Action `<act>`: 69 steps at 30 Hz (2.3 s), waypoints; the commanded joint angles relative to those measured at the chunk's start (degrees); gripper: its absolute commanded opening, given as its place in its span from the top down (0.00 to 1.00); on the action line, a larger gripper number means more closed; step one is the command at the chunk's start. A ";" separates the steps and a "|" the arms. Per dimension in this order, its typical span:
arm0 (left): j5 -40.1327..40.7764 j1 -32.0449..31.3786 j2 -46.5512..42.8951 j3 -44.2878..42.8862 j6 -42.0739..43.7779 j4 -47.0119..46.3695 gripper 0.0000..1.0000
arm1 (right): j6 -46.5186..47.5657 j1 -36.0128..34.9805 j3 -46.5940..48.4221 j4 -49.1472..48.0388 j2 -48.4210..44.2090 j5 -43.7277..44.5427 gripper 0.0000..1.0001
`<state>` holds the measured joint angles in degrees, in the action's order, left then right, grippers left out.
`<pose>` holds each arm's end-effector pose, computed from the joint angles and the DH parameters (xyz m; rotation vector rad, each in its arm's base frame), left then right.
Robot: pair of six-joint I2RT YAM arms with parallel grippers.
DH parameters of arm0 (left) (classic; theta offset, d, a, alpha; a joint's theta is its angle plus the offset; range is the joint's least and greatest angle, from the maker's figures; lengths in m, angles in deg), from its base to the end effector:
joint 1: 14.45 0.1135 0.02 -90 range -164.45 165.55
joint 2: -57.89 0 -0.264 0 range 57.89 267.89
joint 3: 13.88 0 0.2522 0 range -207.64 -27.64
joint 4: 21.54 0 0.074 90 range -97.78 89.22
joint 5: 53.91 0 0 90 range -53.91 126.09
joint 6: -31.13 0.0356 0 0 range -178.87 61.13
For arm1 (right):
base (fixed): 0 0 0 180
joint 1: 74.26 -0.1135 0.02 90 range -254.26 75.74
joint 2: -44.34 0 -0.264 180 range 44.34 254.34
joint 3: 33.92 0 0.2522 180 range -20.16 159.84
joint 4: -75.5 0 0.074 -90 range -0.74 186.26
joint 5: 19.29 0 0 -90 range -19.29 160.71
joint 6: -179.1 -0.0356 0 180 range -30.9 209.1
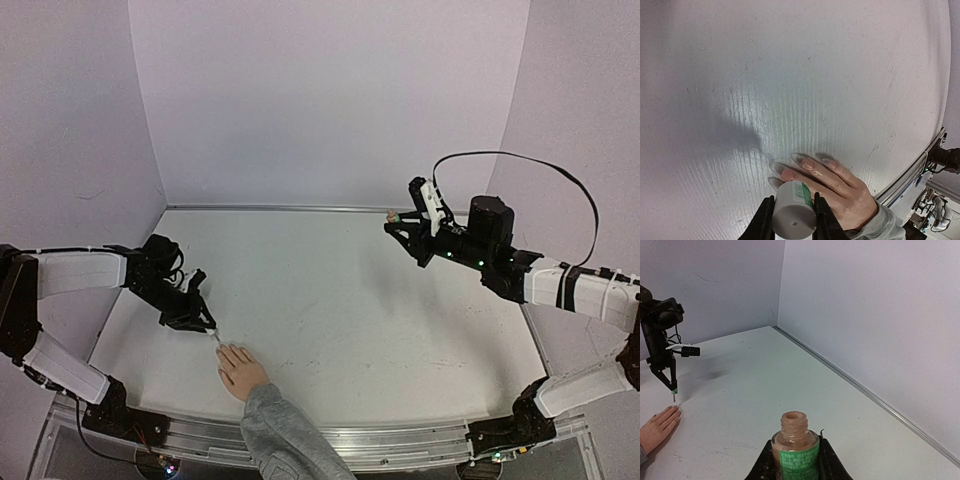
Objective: Paint the nails
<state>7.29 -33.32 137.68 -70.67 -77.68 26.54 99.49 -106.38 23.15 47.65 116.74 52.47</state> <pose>0.2210 -0.0937 0.1753 0.1244 2.8721 -0.8525 0.2385 0.1629 0.3218 -0.7448 1.1659 0.5326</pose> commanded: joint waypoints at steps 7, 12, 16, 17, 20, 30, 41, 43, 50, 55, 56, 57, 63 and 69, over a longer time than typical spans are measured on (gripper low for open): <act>-1.78 -0.20 1.86 -0.22 1.84 -3.07 1.00 | -0.73 0.38 0.64 -3.92 -0.81 -0.66 1.00; -2.29 -0.20 2.32 -0.12 2.04 -3.30 1.00 | -0.80 0.42 0.46 -3.92 -0.95 -0.57 1.00; -2.28 -0.20 2.51 0.00 1.95 -3.29 1.00 | -0.81 0.41 0.30 -3.92 -1.28 -0.49 1.00; -2.08 -0.21 2.20 0.19 1.93 -3.30 1.00 | -0.81 0.40 0.29 -3.91 -1.36 -0.44 1.00; -2.02 -0.20 2.25 0.31 1.76 -3.30 1.00 | -0.81 0.40 0.13 -3.89 -1.47 -0.47 1.00; -2.02 -0.24 2.56 0.59 1.67 -3.30 1.00 | -0.90 0.55 0.12 -3.92 -1.48 -0.57 1.00; -3.66 -0.19 3.57 0.49 2.19 -3.87 1.00 | -0.99 0.64 0.03 -3.92 -1.38 -0.78 1.00; -3.51 -0.20 3.68 0.57 2.20 -4.00 1.00 | -0.99 0.65 0.02 -3.92 -1.39 -0.67 1.00; -2.96 -0.21 4.06 0.65 1.95 -3.98 1.00 | -0.94 0.63 0.02 -3.89 -1.39 -0.66 1.00; -1.86 -0.20 4.26 0.75 1.68 -3.75 1.00 | -0.99 0.74 0.02 -3.84 -1.39 -0.58 1.00; -1.63 -0.18 4.09 0.75 1.67 -3.70 1.00 | -0.99 0.73 0.02 -3.79 -1.39 -0.61 1.00; -1.56 -0.20 4.02 0.75 1.67 -3.66 1.00 | -0.99 0.67 0.02 -3.83 -1.37 -0.64 1.00; -0.89 -0.14 4.38 0.67 1.58 -3.49 1.00 | -1.05 0.78 0.02 -3.86 -1.30 -0.74 1.00; -0.67 -0.14 4.70 0.62 1.67 -3.38 1.00 | -1.08 0.91 0.02 -3.90 -1.22 -0.92 1.00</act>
<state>6.25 -33.32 142.09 -69.90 -76.67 24.07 99.29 -105.79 22.95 47.44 116.74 52.44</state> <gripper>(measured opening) 0.236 0.226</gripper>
